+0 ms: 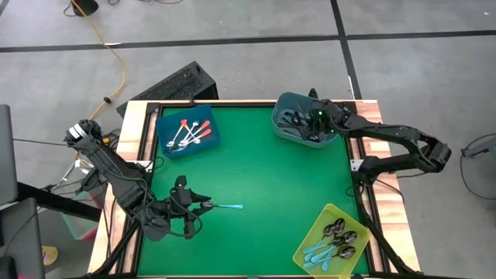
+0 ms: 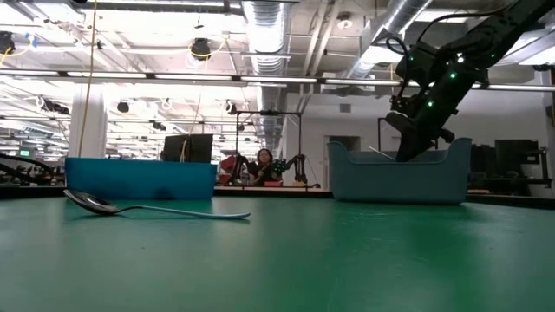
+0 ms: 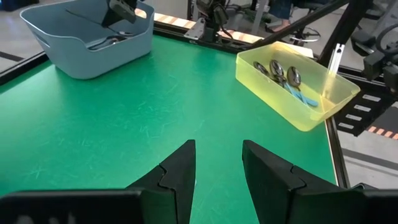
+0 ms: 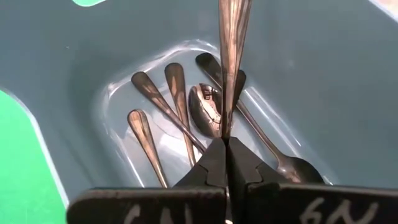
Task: Sort silverware by color (type)
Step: Put the black spoon into the blue bin, then put the blue spoon into the yellow bin
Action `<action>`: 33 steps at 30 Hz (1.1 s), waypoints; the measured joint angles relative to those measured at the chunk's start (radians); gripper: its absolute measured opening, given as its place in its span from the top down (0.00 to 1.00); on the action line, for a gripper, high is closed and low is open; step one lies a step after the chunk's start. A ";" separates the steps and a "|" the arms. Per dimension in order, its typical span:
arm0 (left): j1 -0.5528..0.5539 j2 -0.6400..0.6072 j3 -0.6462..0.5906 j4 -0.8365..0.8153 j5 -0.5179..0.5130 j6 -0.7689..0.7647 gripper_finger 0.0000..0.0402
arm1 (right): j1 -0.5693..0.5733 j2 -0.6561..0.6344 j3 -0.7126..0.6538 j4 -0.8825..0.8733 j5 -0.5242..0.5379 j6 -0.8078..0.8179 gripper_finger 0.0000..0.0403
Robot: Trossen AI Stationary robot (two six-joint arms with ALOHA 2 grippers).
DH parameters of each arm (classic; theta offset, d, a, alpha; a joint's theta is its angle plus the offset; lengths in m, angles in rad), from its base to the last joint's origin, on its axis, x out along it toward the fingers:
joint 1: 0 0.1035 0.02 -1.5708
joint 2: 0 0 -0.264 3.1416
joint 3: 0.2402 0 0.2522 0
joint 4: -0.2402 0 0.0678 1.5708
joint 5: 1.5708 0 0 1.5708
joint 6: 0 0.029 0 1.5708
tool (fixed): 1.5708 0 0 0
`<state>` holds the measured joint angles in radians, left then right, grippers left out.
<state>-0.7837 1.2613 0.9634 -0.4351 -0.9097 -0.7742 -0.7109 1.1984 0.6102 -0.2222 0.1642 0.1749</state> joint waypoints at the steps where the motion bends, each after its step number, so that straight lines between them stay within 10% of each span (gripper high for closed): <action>1: 0.000 0.000 0.000 0.000 0.000 0.000 0.71 | -0.002 0.000 0.000 0.000 0.003 0.000 0.97; 20: 0.000 0.000 0.000 0.000 -0.013 -0.011 0.71 | -0.005 0.000 0.014 -0.027 -0.039 0.003 0.76; 33: 0.143 -0.033 0.002 -0.002 0.204 0.065 0.71 | 0.022 -0.058 0.424 -0.405 -0.140 -0.129 0.76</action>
<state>-0.6409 1.2282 0.9651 -0.4368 -0.7059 -0.7090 -0.6893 1.1403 1.0343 -0.6277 0.0243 0.0457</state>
